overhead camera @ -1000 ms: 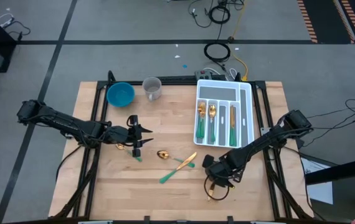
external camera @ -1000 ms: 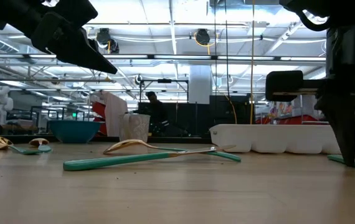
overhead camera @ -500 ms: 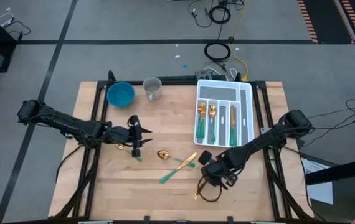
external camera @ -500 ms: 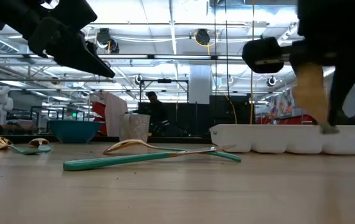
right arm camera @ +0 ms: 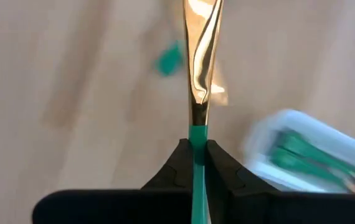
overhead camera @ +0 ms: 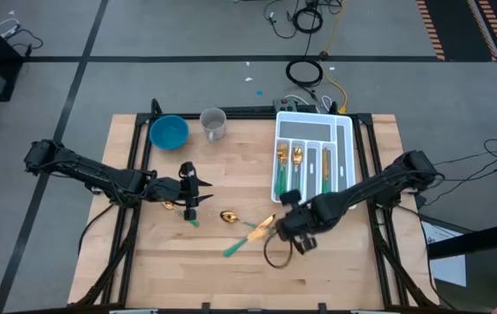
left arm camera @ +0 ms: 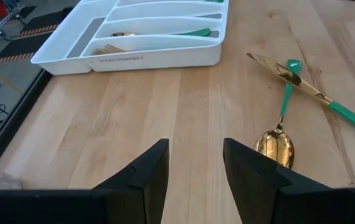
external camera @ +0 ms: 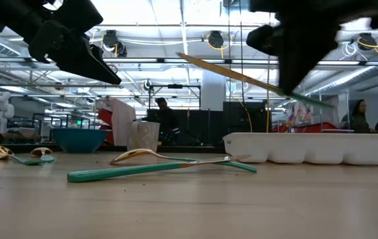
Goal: Sort silverware
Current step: Put the green knife into the white silverware organizer
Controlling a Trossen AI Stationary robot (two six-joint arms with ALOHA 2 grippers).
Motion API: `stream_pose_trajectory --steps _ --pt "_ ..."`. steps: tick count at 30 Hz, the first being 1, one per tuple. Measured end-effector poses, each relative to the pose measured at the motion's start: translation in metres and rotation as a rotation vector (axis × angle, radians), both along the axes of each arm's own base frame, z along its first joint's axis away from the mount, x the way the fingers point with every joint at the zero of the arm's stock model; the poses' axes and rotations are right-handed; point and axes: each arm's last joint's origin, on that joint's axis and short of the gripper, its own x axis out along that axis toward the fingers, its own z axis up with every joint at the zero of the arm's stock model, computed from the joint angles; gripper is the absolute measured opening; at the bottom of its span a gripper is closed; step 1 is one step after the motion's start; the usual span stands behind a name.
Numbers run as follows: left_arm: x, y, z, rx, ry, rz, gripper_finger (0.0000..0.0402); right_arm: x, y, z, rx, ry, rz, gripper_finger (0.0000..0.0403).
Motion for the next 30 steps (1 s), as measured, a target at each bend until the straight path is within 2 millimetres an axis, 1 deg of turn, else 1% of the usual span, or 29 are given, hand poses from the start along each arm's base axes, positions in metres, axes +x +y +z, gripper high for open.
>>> stream_pose_trajectory --steps 2,4,8,12,15,21,23,30 --pt "0.0 0.0 0.0 0.0 0.0 0.0 0.016 0.001 -0.01 0.007 -0.002 -0.045 -0.123 0.0" --pt "0.0 0.0 0.0 0.0 0.0 0.0 0.016 0.0 -0.019 0.015 0.032 -0.083 -0.23 0.0" --pt "0.0 0.0 0.0 0.0 0.0 0.0 0.016 -0.004 -0.032 0.03 0.12 -0.145 -0.421 0.0" --pt "0.0 0.0 0.0 -0.003 -0.002 0.002 0.016 -0.009 -0.044 0.039 0.184 -0.175 -0.595 0.0" --pt "0.0 0.0 0.0 -0.006 -0.003 0.003 0.016 -0.011 -0.049 0.042 0.205 -0.182 -0.665 0.0" --pt "0.0 0.0 0.001 -0.007 -0.009 0.003 0.016 -0.01 -0.057 0.042 0.269 -0.161 -0.744 0.0" --pt "0.001 0.0 0.001 -0.009 -0.016 0.003 0.016 -0.009 -0.062 0.041 0.276 -0.161 -0.792 0.0" --pt "0.001 0.0 0.001 -0.007 -0.019 0.008 0.016 -0.019 -0.083 0.043 0.257 -0.118 -0.99 0.0"
